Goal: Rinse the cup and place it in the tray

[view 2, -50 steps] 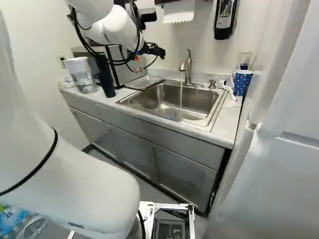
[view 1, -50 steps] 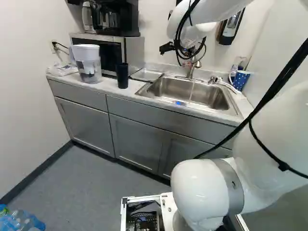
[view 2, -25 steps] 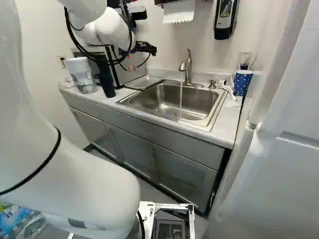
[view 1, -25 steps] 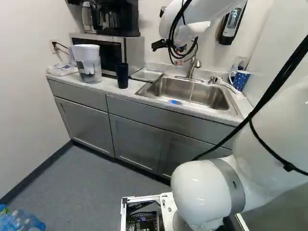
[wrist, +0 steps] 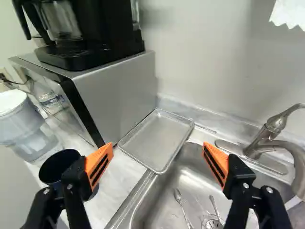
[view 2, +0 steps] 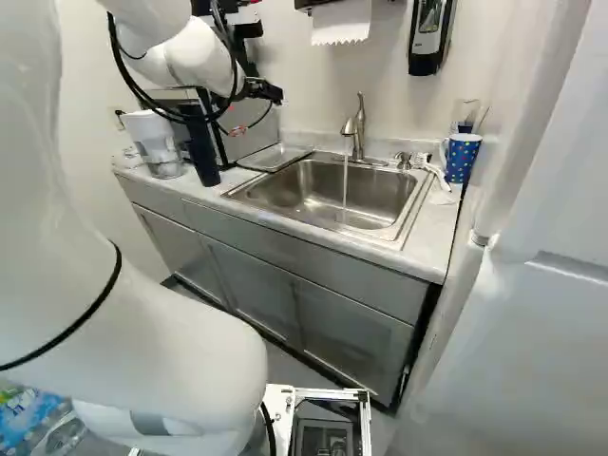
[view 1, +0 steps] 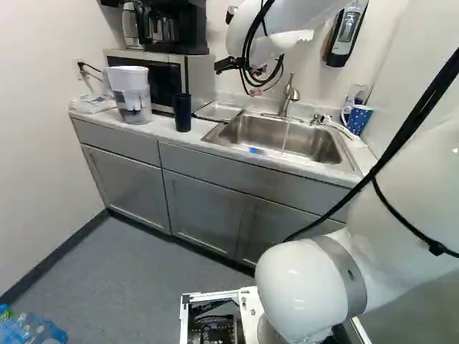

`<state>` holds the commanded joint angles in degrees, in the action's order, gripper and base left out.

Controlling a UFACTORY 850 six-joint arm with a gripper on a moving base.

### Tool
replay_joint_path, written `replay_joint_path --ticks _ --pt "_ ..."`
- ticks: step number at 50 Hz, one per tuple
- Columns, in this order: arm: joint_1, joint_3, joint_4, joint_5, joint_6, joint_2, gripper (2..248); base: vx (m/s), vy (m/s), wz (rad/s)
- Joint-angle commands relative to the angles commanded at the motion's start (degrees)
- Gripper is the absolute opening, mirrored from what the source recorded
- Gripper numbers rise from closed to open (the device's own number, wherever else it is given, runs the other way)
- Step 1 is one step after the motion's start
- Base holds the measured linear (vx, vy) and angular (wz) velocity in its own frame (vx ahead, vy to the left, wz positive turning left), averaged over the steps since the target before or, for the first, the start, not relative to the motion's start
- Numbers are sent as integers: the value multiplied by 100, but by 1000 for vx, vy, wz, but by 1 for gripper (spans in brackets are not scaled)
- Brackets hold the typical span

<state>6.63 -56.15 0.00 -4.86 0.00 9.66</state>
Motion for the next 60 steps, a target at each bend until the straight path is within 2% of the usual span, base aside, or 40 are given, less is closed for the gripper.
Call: replay_joint_path --ticks 60 --pt "1023 -418 0 -427 0 -447 247 0 0 0"
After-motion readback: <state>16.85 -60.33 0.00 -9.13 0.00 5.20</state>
